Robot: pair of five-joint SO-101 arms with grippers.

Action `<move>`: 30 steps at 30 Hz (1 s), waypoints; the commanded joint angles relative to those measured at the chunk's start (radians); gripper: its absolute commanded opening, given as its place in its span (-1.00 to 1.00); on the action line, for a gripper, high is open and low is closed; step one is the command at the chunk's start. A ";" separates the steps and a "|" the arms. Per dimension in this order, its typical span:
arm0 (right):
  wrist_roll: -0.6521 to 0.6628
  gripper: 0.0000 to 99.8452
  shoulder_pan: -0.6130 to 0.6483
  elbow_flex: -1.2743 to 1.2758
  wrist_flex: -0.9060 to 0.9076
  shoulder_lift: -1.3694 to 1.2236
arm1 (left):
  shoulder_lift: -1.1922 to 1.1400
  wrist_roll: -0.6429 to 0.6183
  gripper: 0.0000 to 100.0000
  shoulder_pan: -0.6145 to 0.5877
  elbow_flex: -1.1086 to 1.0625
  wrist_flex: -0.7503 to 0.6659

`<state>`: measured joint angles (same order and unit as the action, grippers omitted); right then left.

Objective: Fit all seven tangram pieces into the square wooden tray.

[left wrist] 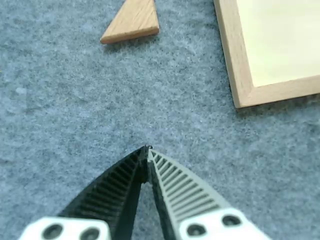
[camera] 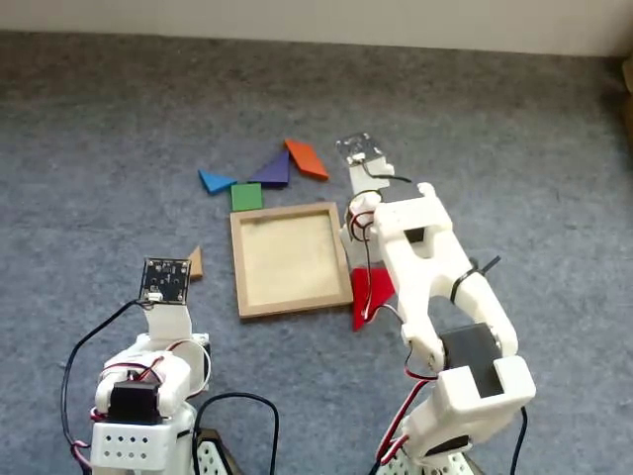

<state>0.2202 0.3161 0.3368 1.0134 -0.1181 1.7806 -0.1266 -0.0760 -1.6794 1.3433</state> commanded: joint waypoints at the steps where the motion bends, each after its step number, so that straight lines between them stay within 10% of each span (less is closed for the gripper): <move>1: -0.009 -0.32 0.008 -0.044 -0.008 0.013 | 0.038 0.003 -0.99 0.010 -0.016 0.005; 30: -0.057 -0.32 -0.002 -0.298 0.170 -0.183 | 0.038 0.003 -0.99 0.010 -0.016 0.005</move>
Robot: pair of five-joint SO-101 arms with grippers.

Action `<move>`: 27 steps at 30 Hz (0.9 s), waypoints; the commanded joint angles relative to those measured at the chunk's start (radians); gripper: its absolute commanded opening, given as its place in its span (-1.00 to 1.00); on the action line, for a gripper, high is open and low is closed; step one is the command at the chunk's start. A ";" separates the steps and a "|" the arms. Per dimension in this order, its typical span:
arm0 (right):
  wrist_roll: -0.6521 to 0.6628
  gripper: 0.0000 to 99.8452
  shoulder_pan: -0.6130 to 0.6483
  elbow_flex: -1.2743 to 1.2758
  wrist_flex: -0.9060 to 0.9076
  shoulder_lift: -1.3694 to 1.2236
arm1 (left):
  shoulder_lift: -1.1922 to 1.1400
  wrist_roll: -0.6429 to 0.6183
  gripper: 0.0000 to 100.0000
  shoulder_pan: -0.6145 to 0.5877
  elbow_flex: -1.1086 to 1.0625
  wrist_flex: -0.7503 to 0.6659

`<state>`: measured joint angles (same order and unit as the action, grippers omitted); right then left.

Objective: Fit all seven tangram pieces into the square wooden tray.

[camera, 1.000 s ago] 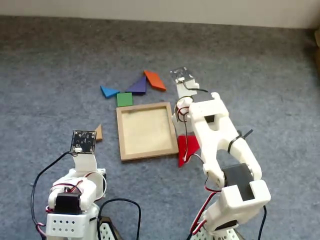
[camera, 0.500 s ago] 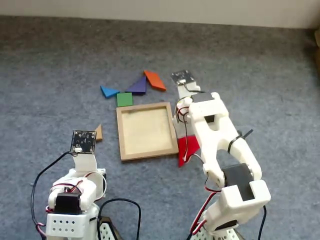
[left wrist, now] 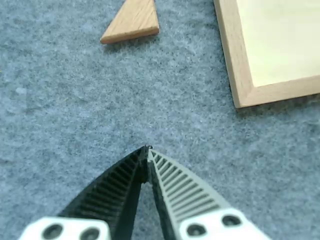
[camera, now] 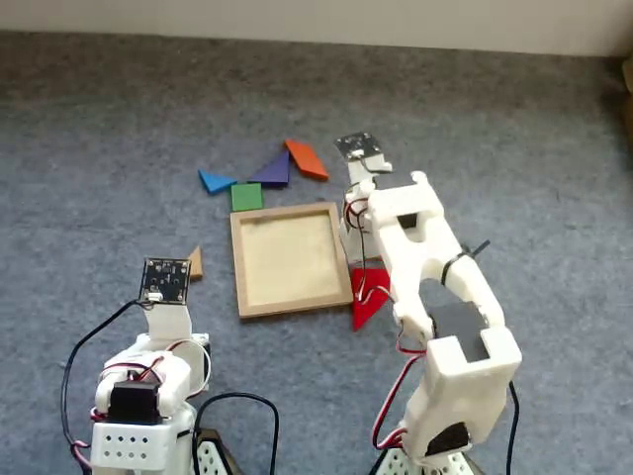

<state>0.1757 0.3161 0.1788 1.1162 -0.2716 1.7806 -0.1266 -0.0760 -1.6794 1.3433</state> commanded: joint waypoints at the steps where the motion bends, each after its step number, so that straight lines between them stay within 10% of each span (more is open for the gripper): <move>1: -0.014 -0.32 -0.002 -0.166 0.081 -0.047 | 0.038 0.003 -0.99 0.010 -0.016 0.005; 27: -0.006 -0.64 -0.090 -0.314 0.225 -0.252 | 0.038 0.003 -0.99 0.010 -0.016 0.005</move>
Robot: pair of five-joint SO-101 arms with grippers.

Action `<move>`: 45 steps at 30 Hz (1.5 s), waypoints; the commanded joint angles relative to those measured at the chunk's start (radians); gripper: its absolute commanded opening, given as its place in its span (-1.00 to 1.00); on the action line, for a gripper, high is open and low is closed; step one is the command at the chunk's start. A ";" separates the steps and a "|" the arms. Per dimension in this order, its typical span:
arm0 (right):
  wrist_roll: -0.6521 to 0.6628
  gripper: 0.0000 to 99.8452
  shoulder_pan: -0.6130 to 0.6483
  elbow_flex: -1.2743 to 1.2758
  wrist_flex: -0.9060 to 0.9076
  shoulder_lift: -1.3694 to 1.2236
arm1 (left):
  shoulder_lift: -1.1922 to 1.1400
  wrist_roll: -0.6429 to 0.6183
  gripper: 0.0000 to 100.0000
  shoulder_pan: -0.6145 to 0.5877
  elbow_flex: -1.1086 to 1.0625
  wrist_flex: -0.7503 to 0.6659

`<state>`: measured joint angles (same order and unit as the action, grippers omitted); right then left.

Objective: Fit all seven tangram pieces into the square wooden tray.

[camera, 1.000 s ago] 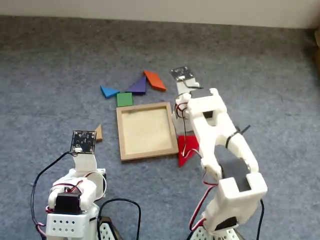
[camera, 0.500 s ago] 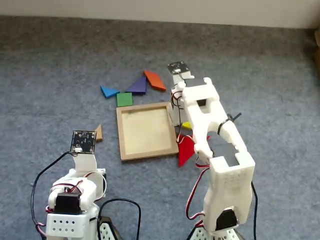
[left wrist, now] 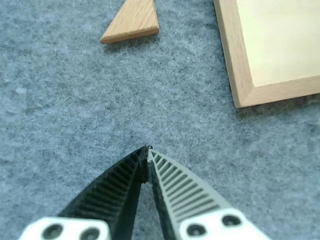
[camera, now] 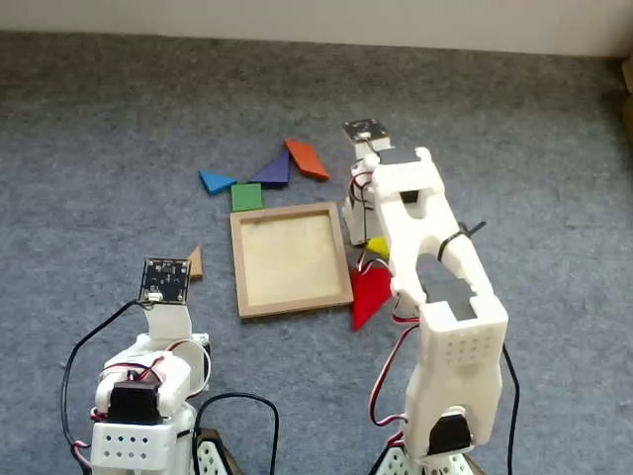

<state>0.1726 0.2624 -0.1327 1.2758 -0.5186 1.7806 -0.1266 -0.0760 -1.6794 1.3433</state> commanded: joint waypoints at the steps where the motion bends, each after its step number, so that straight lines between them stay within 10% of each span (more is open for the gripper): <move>1: -0.003 -0.64 -0.036 -0.002 0.081 -0.004 | 0.038 0.003 -0.99 0.010 -0.016 0.005; 23: 0.046 -0.64 -0.050 0.209 0.205 0.409 | 0.038 0.003 -0.99 0.010 -0.016 0.005; 36: 0.046 -0.63 0.027 0.553 -0.125 0.648 | 0.038 0.003 -0.99 0.010 -0.016 0.005; 45: 0.041 -0.22 0.031 0.394 -0.130 0.481 | 0.038 0.003 -0.99 0.010 -0.016 0.005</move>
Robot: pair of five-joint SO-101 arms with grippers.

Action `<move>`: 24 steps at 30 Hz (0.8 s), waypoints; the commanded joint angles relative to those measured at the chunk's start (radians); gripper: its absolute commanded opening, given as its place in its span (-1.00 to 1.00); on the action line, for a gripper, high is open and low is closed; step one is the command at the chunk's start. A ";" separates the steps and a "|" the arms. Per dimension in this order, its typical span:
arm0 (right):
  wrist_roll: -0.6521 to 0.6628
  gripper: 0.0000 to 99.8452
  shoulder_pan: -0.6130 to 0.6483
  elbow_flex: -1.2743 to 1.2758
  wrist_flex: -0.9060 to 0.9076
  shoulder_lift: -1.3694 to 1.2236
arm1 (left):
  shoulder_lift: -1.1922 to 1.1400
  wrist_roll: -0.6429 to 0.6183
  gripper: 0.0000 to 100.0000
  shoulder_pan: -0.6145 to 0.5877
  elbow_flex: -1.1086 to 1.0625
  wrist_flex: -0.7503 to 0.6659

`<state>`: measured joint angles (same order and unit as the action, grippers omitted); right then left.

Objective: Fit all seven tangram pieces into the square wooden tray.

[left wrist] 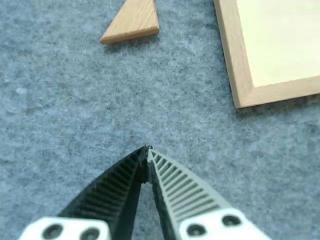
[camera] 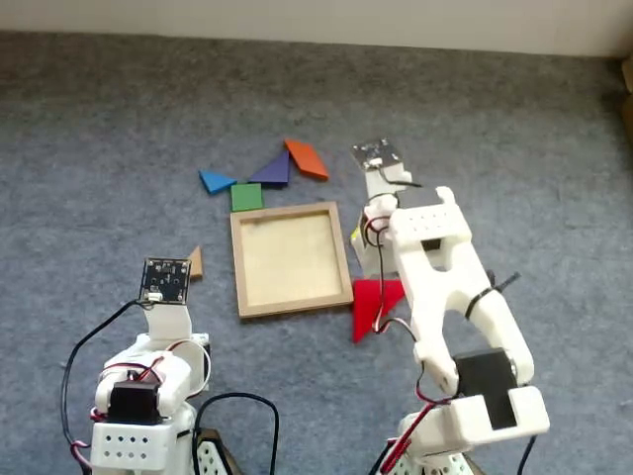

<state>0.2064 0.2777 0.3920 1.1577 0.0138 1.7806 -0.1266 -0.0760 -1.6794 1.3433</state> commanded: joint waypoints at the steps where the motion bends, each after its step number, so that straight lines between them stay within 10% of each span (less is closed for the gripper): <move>1: 0.006 -0.22 0.016 -0.160 -0.008 -0.077 | 0.038 0.003 -0.99 0.010 -0.016 0.005; 24: -0.072 -0.22 0.074 -0.521 -0.012 -0.463 | 0.038 0.003 -0.99 0.010 -0.016 0.005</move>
<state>0.1450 0.3376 -0.0729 1.1561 -0.4557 1.7806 -0.1266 -0.0760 -1.6794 1.3433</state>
